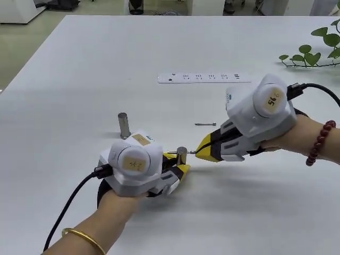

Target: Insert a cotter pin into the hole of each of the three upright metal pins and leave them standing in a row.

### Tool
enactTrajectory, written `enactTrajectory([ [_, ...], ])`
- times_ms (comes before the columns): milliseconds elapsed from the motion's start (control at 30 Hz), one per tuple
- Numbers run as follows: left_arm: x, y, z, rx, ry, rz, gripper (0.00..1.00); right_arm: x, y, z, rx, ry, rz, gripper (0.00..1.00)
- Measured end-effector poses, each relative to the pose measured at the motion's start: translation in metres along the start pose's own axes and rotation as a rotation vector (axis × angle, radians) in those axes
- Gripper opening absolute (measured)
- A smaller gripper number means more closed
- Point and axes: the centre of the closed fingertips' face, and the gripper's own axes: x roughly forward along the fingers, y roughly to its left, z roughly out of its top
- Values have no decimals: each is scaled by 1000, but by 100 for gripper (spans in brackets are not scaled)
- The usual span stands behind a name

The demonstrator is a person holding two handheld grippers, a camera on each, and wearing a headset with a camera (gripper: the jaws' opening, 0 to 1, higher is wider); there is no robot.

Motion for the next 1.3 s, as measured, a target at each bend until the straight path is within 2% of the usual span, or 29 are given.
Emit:
enactTrajectory([
  [267,0,0,0,0,0,-2,10,2,-1,5,-12,-11,2,0],
  [833,2,1,0,-5,11,8,10,7,-4,0,-21,12,0,0],
  [900,2,1,-1,-12,14,12,10,7,-7,-2,-20,16,-5,2],
  [1133,-2,5,-5,-29,34,35,19,2,-8,-2,31,8,-12,10],
  [1300,-11,5,-7,-31,39,32,26,0,-10,4,104,-30,-20,14],
])
